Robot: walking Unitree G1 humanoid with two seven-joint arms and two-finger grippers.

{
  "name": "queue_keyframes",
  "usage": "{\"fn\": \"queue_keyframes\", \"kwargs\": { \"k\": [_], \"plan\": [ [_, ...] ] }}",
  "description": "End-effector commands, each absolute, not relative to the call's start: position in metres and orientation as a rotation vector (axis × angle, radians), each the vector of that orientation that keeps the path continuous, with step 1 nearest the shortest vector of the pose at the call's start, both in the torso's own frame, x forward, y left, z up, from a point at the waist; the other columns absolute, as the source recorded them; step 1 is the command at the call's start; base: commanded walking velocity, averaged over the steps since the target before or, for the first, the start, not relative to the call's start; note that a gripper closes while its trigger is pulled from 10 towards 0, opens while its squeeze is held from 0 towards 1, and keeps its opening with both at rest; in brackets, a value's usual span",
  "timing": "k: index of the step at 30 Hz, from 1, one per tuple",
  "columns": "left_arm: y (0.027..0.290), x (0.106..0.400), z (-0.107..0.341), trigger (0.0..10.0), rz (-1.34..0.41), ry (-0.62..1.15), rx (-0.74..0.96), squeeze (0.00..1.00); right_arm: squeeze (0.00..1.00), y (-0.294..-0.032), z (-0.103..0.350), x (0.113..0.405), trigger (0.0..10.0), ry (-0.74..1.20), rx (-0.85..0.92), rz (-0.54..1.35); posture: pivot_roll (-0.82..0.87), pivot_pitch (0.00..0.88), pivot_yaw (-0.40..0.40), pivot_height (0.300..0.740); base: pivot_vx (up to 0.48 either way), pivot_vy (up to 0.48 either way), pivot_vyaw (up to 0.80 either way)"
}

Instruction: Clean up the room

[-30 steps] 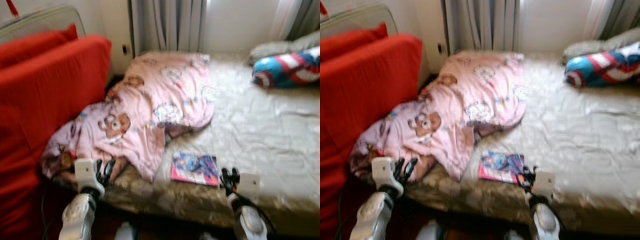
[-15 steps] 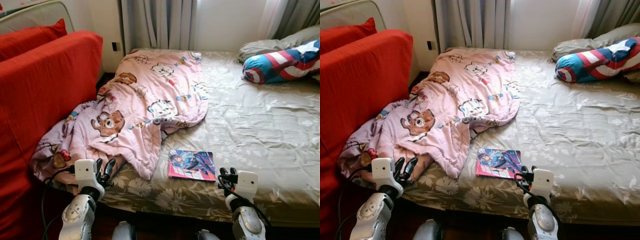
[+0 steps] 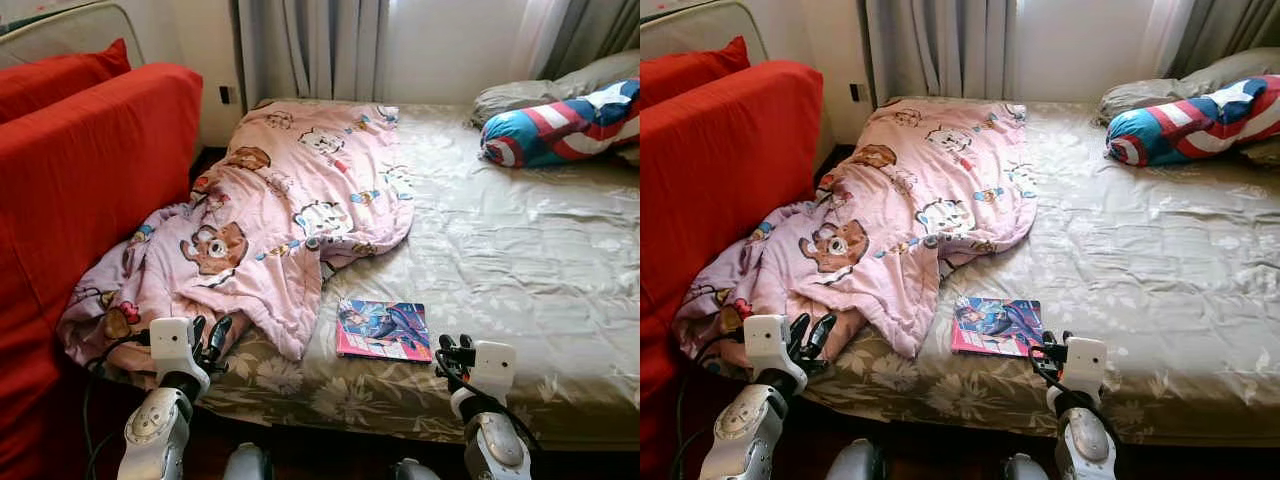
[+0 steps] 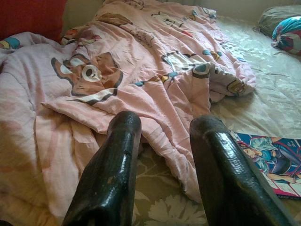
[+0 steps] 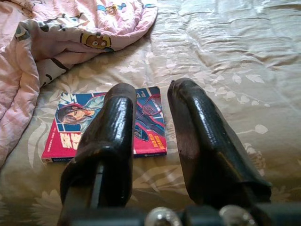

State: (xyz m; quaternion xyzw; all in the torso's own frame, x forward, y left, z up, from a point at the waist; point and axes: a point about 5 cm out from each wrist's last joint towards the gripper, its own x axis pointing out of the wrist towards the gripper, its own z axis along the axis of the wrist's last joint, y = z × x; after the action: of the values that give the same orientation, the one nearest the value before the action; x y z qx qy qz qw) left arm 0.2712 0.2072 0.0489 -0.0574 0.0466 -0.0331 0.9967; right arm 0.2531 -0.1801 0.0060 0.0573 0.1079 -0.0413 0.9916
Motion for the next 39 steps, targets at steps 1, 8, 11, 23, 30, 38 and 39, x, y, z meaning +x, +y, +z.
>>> {"fn": "queue_keyframes", "kwargs": {
  "k": [1,8,11,23,30,38,39],
  "plan": [
    [0.2055,0.2724,0.0476,10.0,-0.07,0.108,-0.125,0.0,0.0,-0.1796,0.007,0.2549,10.0,0.213,0.12,-0.085,-0.03,0.018,-0.007,0.637,0.0,0.0,0.0],
    [0.2056,0.2724,0.0479,10.0,-0.07,0.107,-0.124,0.0,0.0,-0.1785,0.0058,0.2554,10.0,0.23,0.117,-0.077,-0.03,0.019,-0.007,0.637,0.0,0.0,0.0],
    [0.2055,0.2725,0.0479,10.0,-0.07,0.107,-0.125,0.0,0.0,-0.1787,0.0073,0.2556,10.0,0.211,0.121,-0.08,-0.03,0.018,-0.006,0.629,0.0,0.0,0.0],
    [0.2052,0.2728,0.048,10.0,-0.072,0.107,-0.126,0.0,0.0,-0.1784,0.0075,0.2555,10.0,0.208,0.123,-0.081,-0.02,0.019,-0.006,0.629,0.0,0.0,0.0],
    [0.2056,0.2733,0.048,10.0,-0.072,0.109,-0.124,0.0,0.0,-0.1772,0.0073,0.2556,10.0,0.211,0.121,-0.076,-0.02,0.02,-0.006,0.629,0.0,0.0,0.0],
    [0.2061,0.2724,0.0471,10.0,-0.07,0.114,-0.136,0.0,0.0,-0.1747,0.0074,0.2561,10.0,0.212,0.115,-0.058,-0.02,0.02,-0.005,0.629,0.0,0.0,0.0],
    [0.2062,0.2723,0.0472,10.0,-0.07,0.114,-0.137,0.0,0.0,-0.1745,0.0072,0.256,10.0,0.212,0.114,-0.057,-0.02,0.02,-0.005,0.629,0.0,0.0,0.0]
  ]
}}
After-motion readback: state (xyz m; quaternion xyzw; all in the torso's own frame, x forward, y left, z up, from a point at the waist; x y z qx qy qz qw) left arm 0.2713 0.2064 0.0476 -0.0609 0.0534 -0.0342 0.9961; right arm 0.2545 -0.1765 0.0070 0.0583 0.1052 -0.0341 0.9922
